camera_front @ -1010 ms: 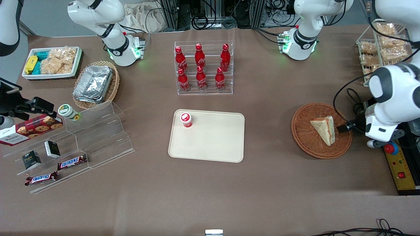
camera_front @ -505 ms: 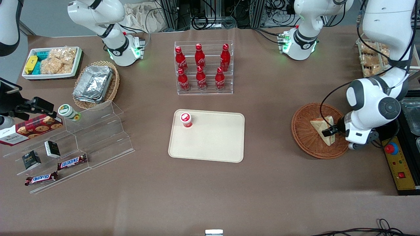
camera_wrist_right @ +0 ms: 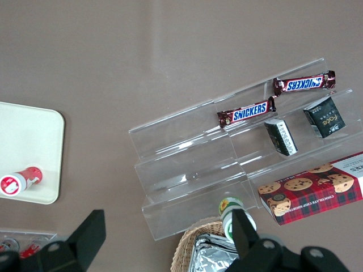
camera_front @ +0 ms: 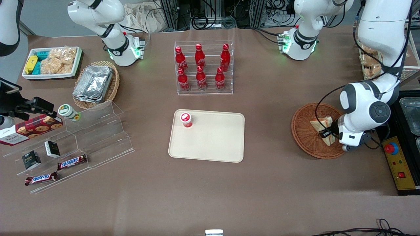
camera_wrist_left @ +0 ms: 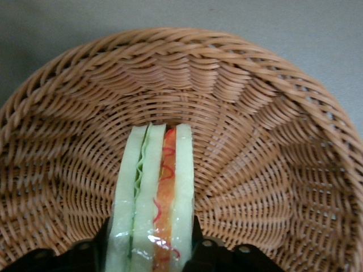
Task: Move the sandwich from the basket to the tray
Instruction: 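Lower the left gripper and close it on the sandwich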
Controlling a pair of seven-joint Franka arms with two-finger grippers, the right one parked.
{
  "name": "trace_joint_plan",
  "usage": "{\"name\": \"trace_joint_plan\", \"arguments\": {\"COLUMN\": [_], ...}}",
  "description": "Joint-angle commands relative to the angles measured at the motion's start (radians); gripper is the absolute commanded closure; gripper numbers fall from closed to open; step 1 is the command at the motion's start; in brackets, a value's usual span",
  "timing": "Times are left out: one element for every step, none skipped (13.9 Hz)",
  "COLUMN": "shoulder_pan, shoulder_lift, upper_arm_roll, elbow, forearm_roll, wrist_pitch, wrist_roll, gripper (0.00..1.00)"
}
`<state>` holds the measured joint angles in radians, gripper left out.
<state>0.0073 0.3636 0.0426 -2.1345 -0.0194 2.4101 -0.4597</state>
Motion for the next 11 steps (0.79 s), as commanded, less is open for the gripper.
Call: {"name": "trace_joint_plan", "arguments": {"shoulder_pan": [-0.015,-0.027,-0.036,-0.044,-0.056,-0.075,-0.096,-0.118,-0.136,-0.157,-0.183], "shoulder_lift": [-0.018,-0.035,-0.055,-0.083,-0.109,-0.129,-0.141,-0.150,-0.158,-0.164,-0.166], "upper_arm_roll": [-0.003,-0.003,-0.003,-0.003,-0.003,-0.003,-0.003,-0.003,-0.003,-0.004,-0.010], "elbow": [0.016,0.028,0.053,0.089,0.143,0.219,0.291,0.371,0.443,0.512,0.572], "forearm_roll": [-0.010,-0.008,-0.008,-0.007,-0.004,-0.002,0.007,0.009,0.009,0.007,0.006], "wrist_pitch": [-0.005,-0.017,-0.046,-0.104,-0.188,-0.304,-0.407,-0.495,-0.570,-0.638,-0.698], "wrist_roll": [-0.037,-0.040,-0.039,-0.037,-0.037,-0.033,-0.031,-0.031,-0.028,-0.025,-0.025], "gripper": [0.74,0.75,0.75,0.75,0.76,0.76,0.76,0.76,0.76,0.76,0.76]}}
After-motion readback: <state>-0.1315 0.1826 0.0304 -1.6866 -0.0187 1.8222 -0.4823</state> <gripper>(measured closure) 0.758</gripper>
